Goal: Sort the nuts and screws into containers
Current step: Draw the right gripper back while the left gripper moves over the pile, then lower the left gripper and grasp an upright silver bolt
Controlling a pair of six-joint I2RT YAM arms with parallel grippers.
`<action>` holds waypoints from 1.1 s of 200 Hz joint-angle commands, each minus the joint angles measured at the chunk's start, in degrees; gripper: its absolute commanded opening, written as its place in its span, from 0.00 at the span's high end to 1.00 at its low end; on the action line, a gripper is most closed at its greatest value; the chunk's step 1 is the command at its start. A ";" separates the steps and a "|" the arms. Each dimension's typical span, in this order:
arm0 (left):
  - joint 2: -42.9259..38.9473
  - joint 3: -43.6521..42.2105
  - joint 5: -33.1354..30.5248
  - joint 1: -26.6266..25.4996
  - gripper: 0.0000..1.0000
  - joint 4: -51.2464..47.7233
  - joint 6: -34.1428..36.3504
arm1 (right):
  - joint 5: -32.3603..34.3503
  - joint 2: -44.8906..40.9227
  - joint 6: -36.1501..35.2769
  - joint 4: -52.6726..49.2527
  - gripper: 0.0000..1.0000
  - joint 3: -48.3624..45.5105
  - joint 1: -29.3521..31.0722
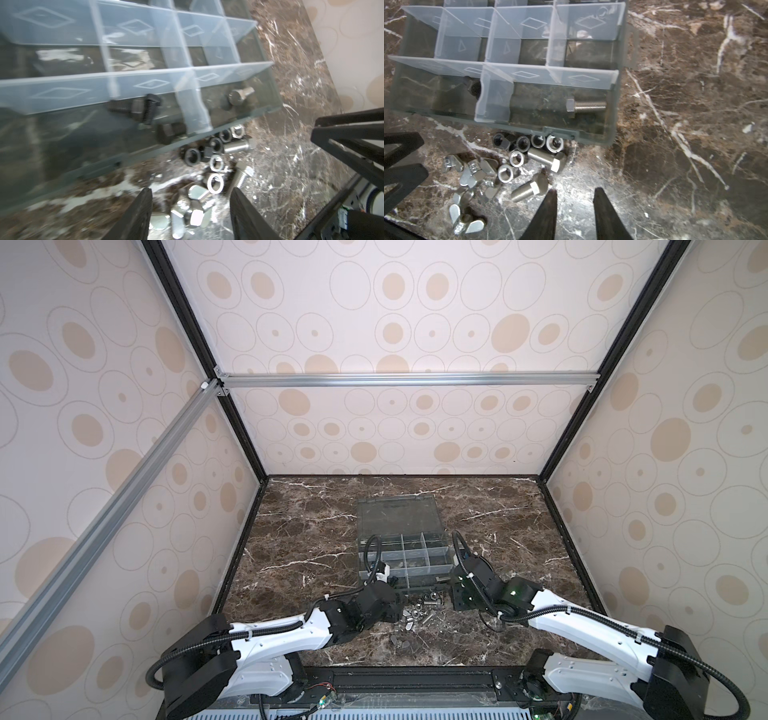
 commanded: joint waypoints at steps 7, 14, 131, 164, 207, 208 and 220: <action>6.52 6.18 2.24 -2.49 0.40 1.72 4.02 | 3.01 -4.96 2.16 -3.82 0.66 -2.47 -1.56; 8.23 7.53 2.70 -2.97 0.40 1.82 4.53 | 3.23 -6.02 2.25 -4.55 0.66 -2.87 -1.97; 25.92 21.55 4.15 -8.89 0.40 -5.94 11.55 | 3.91 -15.53 4.15 -9.86 0.66 -6.56 -4.46; 27.72 22.87 4.18 -9.28 0.40 -6.89 11.79 | 4.00 -15.95 4.27 -9.64 0.66 -6.86 -4.56; 29.51 24.41 4.21 -10.12 0.40 -8.52 12.28 | 3.94 -15.92 4.03 -9.59 0.66 -6.99 -4.53; 29.54 24.39 4.24 -10.15 0.40 -8.62 12.28 | 3.93 -15.91 4.06 -9.59 0.66 -6.99 -4.52; 29.91 24.81 4.05 -10.36 0.40 -9.34 12.47 | 3.83 -15.99 4.14 -9.59 0.66 -7.08 -4.51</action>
